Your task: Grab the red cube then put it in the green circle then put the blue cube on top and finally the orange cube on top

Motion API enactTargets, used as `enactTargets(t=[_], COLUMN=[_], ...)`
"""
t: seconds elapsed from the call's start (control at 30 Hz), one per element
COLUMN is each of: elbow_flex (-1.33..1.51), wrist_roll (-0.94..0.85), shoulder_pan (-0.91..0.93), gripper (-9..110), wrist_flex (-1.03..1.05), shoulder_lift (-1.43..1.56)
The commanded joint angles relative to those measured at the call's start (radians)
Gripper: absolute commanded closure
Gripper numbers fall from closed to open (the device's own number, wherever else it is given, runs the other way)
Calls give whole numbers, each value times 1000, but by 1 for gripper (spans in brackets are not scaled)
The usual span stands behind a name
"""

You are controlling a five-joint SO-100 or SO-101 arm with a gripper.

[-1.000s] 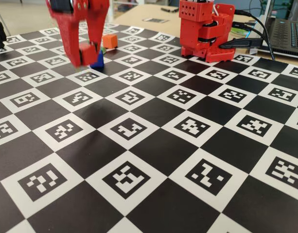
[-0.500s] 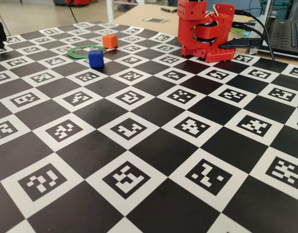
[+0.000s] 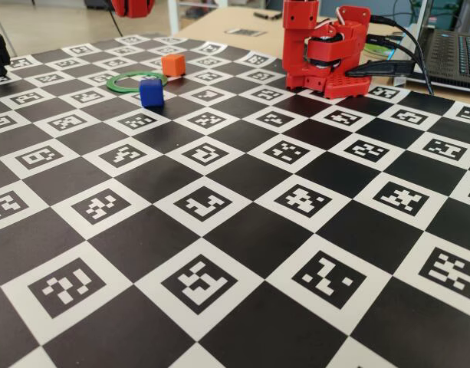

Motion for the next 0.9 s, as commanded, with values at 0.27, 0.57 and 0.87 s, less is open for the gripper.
enactTargets(t=[0.27,0.57,0.87], elbow_flex=[94,193,207], wrist_roll=[-15,-28,-21], shoulder_pan=[6,-2,-5], gripper=[95,95,95], wrist_flex=[-178,-314,-393], shoulder_lift=[-40,-66,-120])
